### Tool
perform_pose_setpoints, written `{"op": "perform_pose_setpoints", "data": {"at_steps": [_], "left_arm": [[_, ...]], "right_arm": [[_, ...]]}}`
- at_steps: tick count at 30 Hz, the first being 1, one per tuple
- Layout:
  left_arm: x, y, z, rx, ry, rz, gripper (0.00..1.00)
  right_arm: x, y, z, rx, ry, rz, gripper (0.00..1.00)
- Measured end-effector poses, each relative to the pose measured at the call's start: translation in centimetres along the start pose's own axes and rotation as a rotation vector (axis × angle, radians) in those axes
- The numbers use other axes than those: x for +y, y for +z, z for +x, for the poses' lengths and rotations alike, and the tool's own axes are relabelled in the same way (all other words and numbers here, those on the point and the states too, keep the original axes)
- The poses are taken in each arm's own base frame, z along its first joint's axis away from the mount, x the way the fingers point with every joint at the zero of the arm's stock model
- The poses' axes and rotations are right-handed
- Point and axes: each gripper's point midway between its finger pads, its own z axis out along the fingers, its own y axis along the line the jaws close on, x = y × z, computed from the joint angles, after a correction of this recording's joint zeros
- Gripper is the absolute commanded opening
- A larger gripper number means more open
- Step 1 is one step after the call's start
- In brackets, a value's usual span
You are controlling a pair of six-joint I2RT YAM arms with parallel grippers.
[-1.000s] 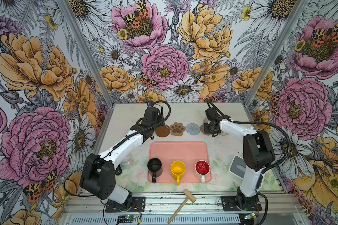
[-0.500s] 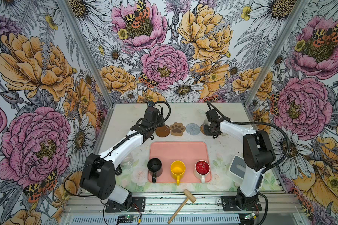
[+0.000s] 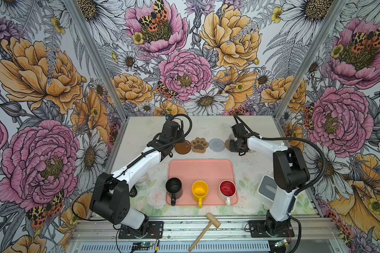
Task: Place cups on coasters
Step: Place the cup on the coaster.
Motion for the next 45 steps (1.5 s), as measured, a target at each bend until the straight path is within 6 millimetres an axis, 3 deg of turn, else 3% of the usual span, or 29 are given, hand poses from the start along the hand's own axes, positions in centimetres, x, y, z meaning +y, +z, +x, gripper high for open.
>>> {"op": "perform_pose_setpoints", "data": {"at_steps": [15, 28, 38, 45], "left_arm": [[0.0, 0.0, 0.0, 0.000, 0.000, 0.000, 0.61], [0.2, 0.0, -0.1, -0.001, -0.003, -0.004, 0.61], [0.2, 0.0, -0.1, -0.001, -0.003, -0.004, 0.61], [0.3, 0.1, 0.2, 0.004, -0.002, -0.006, 0.61]], "right_arm": [[0.0, 0.0, 0.0, -0.006, 0.001, -0.003, 0.01], [0.0, 0.2, 0.6, 0.004, 0.003, -0.010, 0.41], [-0.2, -0.7, 1.2, -0.002, 0.016, -0.021, 0.51], [0.2, -3.0, 1.3, -0.044, 0.028, -0.043, 0.57]]}}
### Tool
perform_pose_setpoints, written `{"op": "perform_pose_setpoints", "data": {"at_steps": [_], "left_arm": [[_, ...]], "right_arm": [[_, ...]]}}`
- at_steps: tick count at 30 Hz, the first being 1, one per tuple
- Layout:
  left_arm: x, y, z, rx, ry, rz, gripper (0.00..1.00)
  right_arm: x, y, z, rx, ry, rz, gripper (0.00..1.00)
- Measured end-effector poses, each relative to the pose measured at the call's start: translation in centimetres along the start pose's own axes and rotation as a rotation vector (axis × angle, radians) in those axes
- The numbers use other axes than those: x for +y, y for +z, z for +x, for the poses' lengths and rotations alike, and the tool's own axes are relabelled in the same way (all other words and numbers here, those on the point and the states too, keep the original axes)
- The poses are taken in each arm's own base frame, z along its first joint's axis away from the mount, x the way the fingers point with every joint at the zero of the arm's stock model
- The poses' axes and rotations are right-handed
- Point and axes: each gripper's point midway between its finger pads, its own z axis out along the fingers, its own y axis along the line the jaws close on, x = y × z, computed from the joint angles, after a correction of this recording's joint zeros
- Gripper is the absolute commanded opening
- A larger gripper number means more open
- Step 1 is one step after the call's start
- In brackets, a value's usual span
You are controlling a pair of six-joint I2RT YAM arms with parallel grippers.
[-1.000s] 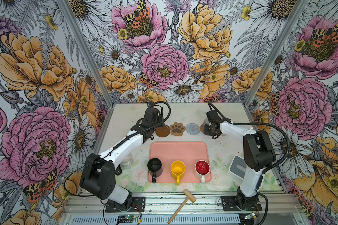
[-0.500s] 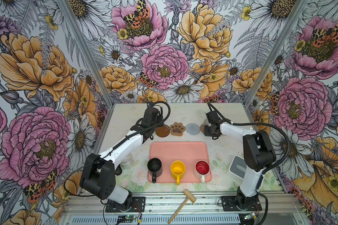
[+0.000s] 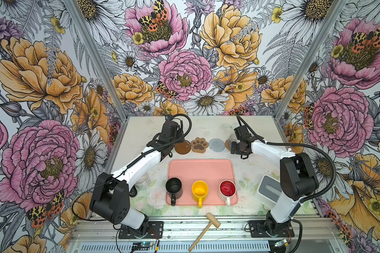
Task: Place cups on coasters
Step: Place the cup on the coaster, then pick up the cup from the tray.
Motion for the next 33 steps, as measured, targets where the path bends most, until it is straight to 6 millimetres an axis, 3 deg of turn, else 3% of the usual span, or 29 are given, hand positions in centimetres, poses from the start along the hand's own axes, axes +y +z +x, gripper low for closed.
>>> {"op": "perform_pose_setpoints", "data": {"at_steps": [17, 22, 29, 33], "left_arm": [[0.5, 0.2, 0.7, 0.016, 0.003, -0.012, 0.61], [-0.6, 0.1, 1.0, 0.029, 0.019, 0.004, 0.62], [-3.8, -1.6, 1.3, 0.062, 0.088, 0.047, 0.66], [-4.9, -3.1, 3.0, 0.112, 0.151, 0.037, 0.67]], "right_arm": [[2.6, -5.1, 1.4, -0.107, -0.013, -0.039, 0.64], [2.6, -7.7, 0.4, -0.185, 0.005, -0.054, 0.64], [2.5, -9.9, -0.9, -0.260, 0.022, -0.047, 0.65], [3.1, -11.4, -2.6, -0.319, 0.035, -0.074, 0.66]]}}
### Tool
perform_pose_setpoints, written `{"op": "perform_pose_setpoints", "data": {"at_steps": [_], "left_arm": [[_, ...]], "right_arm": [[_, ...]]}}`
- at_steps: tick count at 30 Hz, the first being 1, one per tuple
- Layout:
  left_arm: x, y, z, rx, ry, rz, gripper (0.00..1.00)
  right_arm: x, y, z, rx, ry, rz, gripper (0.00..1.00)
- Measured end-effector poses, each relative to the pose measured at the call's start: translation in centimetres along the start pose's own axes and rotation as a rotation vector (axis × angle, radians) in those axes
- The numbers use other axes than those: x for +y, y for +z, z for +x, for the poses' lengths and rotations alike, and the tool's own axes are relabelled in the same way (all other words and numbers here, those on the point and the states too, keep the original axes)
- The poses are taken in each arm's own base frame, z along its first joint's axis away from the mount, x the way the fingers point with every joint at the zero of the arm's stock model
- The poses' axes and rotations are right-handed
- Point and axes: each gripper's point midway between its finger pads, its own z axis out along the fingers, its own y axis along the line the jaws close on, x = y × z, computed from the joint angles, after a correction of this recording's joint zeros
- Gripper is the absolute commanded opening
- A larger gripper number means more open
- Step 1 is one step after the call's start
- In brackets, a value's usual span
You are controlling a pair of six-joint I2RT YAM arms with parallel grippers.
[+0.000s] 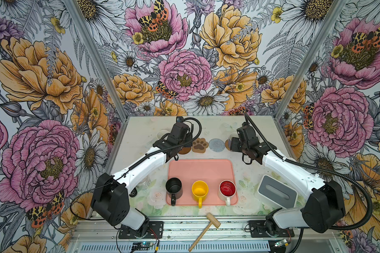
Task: Place cups on coasters
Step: Pick up the cup from the tray.
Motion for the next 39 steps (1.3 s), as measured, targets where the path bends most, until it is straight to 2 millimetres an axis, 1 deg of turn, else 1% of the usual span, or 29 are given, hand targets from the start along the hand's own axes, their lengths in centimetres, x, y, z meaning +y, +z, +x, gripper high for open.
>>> {"op": "perform_pose_setpoints", "data": {"at_steps": [4, 7, 9, 11, 14, 18, 20, 27, 30, 34, 36, 39], "left_arm": [[-1.1, -2.5, 1.9, 0.046, 0.064, -0.002, 0.68], [-1.6, -5.1, 2.7, 0.059, 0.087, 0.007, 0.68], [-1.3, -7.0, 3.1, 0.062, 0.086, 0.006, 0.68], [-0.7, -8.6, 3.5, 0.066, 0.074, -0.005, 0.68], [0.3, -10.9, 4.3, 0.079, 0.053, -0.026, 0.68], [1.2, -13.7, 6.1, 0.110, 0.026, -0.038, 0.66], [1.7, -14.7, 7.0, 0.130, 0.008, -0.042, 0.64], [4.0, -17.5, 11.5, 0.230, -0.051, -0.080, 0.60], [4.6, -18.5, 13.3, 0.265, -0.071, -0.088, 0.60], [5.3, -19.4, 15.1, 0.302, -0.083, -0.105, 0.58], [5.6, -19.6, 15.7, 0.318, -0.084, -0.121, 0.58], [5.9, -19.5, 16.4, 0.338, -0.077, -0.146, 0.59]], "right_arm": [[0.7, -1.3, -2.0, -0.072, 0.024, -0.034, 0.67], [1.1, -2.0, -3.3, -0.124, 0.046, -0.060, 0.67], [1.3, -2.1, -3.7, -0.151, 0.062, -0.078, 0.68], [1.3, -1.8, -3.4, -0.153, 0.068, -0.082, 0.68], [1.0, -1.1, -2.5, -0.138, 0.072, -0.082, 0.68], [1.0, -0.2, -1.7, -0.125, 0.092, -0.108, 0.68], [1.4, 0.1, -1.5, -0.121, 0.099, -0.131, 0.68], [2.9, 0.9, -1.7, -0.117, 0.114, -0.204, 0.68], [3.6, 1.4, -1.7, -0.110, 0.122, -0.236, 0.68], [4.4, 2.6, -1.0, -0.080, 0.126, -0.266, 0.68], [4.7, 3.3, -0.4, -0.055, 0.126, -0.274, 0.67], [5.0, 3.8, 0.0, -0.038, 0.130, -0.286, 0.67]]}}
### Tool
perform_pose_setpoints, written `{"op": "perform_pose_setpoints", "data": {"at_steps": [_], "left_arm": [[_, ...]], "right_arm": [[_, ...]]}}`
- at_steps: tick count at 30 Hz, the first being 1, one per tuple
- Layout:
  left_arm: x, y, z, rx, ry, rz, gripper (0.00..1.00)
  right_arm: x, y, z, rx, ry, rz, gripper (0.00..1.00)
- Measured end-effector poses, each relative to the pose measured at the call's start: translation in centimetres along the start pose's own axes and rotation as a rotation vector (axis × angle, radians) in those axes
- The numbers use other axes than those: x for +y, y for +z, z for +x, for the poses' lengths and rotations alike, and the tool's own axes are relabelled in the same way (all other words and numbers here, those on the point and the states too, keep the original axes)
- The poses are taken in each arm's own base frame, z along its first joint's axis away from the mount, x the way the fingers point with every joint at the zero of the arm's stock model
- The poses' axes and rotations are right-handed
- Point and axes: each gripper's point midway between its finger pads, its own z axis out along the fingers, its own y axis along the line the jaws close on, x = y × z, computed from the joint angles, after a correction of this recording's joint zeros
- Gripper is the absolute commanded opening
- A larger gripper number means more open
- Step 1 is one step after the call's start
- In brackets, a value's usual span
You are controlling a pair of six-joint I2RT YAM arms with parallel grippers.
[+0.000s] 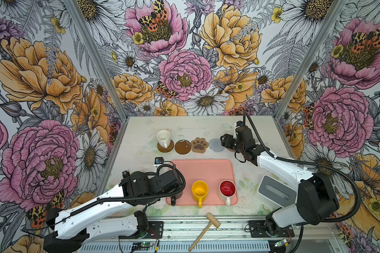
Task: Place cups on coasters
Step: Pick up the cup from the tray.
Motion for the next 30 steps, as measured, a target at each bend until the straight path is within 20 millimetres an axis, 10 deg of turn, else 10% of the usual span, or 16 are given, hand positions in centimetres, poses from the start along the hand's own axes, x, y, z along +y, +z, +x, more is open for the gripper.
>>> {"op": "perform_pose_setpoints", "data": {"at_steps": [30], "left_arm": [[-2.0, 2.9, 4.1, 0.150, 0.165, -0.156, 0.66]], "right_arm": [[-0.2, -0.1, -0.8, -0.026, 0.007, -0.003, 0.68]]}}
